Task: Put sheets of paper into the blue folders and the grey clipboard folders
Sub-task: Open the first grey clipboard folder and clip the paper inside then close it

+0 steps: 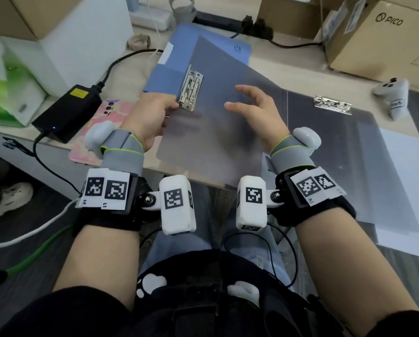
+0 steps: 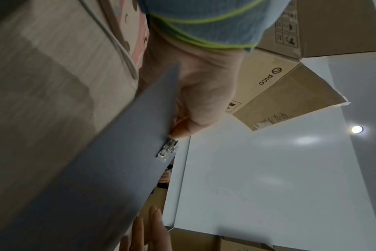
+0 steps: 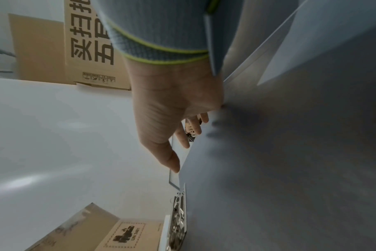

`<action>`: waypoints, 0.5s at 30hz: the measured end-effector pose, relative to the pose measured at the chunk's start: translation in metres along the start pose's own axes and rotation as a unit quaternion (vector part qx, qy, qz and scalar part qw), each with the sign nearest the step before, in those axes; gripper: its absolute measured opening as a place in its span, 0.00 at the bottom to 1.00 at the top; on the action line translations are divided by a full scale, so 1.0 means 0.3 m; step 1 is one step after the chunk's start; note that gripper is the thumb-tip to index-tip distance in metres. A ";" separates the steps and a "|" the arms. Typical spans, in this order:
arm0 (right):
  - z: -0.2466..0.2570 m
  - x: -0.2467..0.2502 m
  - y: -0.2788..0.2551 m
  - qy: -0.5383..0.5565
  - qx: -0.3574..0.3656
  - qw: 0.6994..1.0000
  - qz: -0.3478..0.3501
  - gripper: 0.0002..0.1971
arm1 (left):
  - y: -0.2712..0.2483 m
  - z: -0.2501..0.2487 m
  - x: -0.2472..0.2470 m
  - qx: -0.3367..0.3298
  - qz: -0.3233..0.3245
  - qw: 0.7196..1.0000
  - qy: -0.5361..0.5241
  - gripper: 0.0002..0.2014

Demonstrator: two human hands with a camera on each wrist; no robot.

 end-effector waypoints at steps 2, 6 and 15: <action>-0.034 0.021 0.006 -0.027 -0.023 0.999 -0.026 0.38 | 0.007 0.023 -0.003 0.009 0.019 0.999 0.037 0.11; -0.113 0.093 0.008 -0.131 -0.085 0.986 -0.061 0.45 | 0.017 0.033 0.012 0.016 -0.005 0.999 0.049 0.18; -0.197 0.084 -0.012 -0.252 -0.158 0.955 -0.006 0.54 | 0.064 0.071 0.020 0.008 -0.036 0.989 0.143 0.13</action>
Point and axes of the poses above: each hand's wrist, its own y-axis towards the middle knuckle, its own x-axis out of the back of the hand, z = x × y, the point moved 9 cm from there along y, towards the middle knuckle, and after that the axes turned 1 degree about -z, right-handed, at the moved point
